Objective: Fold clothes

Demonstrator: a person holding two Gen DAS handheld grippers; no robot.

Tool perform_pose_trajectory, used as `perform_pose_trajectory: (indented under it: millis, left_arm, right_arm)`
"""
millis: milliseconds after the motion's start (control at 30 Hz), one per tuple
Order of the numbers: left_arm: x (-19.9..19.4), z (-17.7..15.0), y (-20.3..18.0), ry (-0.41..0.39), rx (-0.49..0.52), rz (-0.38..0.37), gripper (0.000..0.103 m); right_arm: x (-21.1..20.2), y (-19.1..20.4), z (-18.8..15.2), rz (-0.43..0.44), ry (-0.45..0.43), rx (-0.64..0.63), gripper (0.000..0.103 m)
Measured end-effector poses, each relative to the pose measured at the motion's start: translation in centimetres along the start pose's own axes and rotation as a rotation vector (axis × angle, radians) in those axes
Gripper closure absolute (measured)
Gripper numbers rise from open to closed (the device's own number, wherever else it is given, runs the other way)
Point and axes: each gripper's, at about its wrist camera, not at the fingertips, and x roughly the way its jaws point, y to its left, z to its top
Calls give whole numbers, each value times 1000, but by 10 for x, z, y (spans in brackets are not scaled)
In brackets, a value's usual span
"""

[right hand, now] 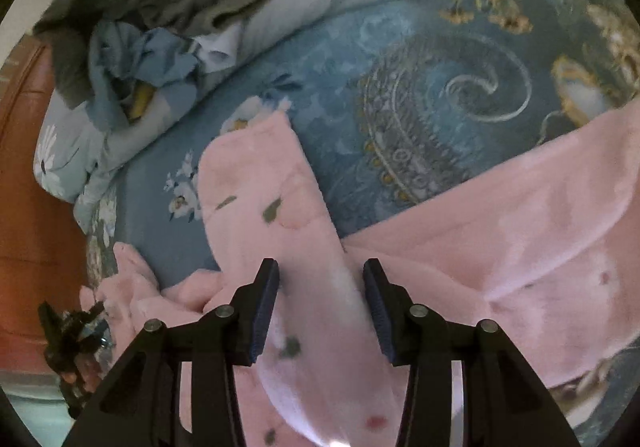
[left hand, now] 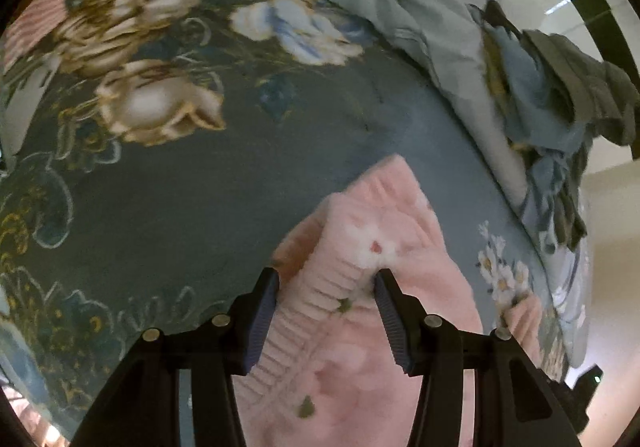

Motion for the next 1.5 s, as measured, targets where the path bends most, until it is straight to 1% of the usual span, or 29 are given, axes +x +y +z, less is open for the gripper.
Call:
perform_pose_trajectory:
  millis: [67,133,200,233,267,367,467,533,633,733,833,867,933,967,1000,1067,1233,1300,1333,1400,1433,1467,1500]
  left_arm:
    - [-1,-1,-2,-4,-3,-39,51]
    - [-3,-4,-3,5,-5,-79,51]
    - [-4,-6,-6,14,1,-113,53]
    - [-5,-8,-9,18,9,-121,54]
    - [-6,-10,-11,21,17,-128,54]
    - [-9,-17,-17,34,19,-169,55]
    - [-10,-21,-18,45,-10,-183,55]
    - [-9,-22,-19,50,-26,-178,55]
    - [-9,-26,-20,53,-41,-180,54]
    - [-8,-32,-19,62,-38,-171,54]
    - [-8,-43,-22,68,-18,-155,56]
    - [-8,-46,-24,71,-13,-148,58]
    - [-11,-51,-27,57,2,-142,74]
    - [-12,-53,-29,49,8,-143,89]
    - [-15,-55,-32,38,13,-151,93]
    - [-27,-56,-37,-7,31,-185,94]
    - [-68,-49,-49,-117,74,-321,95]
    - [-91,-41,-48,-176,64,-370,95]
    - [-104,-36,-46,-212,55,-400,95]
    - [-128,-29,-41,-277,41,-436,95]
    - [-137,-25,-37,-294,37,-447,95]
    - [-145,-21,-34,-310,33,-458,95]
    - [-149,-18,-31,-318,30,-453,95]
  right_arm:
    - [5,-2,-1,0,9,12,58]
    - [3,-3,-3,20,4,20,59]
    - [0,-4,-7,45,3,28,70]
    - [-2,-4,-8,57,3,33,82]
    - [-5,-2,-10,61,0,28,90]
    - [-19,2,-15,94,-23,17,92]
    - [-41,2,-19,125,-67,21,92]
    - [-57,2,-22,139,-100,25,92]
    - [-82,-9,-28,145,-152,46,92]
    - [-108,-22,-37,142,-200,70,92]
    - [-125,-40,-52,161,-221,93,92]
    - [-131,-46,-57,168,-227,101,92]
    - [-137,-55,-65,173,-232,118,92]
    - [-141,-59,-70,173,-240,132,92]
    - [-146,-63,-73,175,-251,146,92]
    - [-158,-73,-76,200,-281,177,92]
    - [-199,-85,-76,233,-386,193,93]
    - [-218,-90,-75,253,-438,195,93]
    - [-228,-93,-76,264,-468,197,95]
    - [-249,-100,-79,291,-533,202,97]
    - [-258,-104,-81,309,-564,206,97]
    - [-265,-107,-82,302,-579,211,97]
    - [-272,-111,-83,295,-594,216,97]
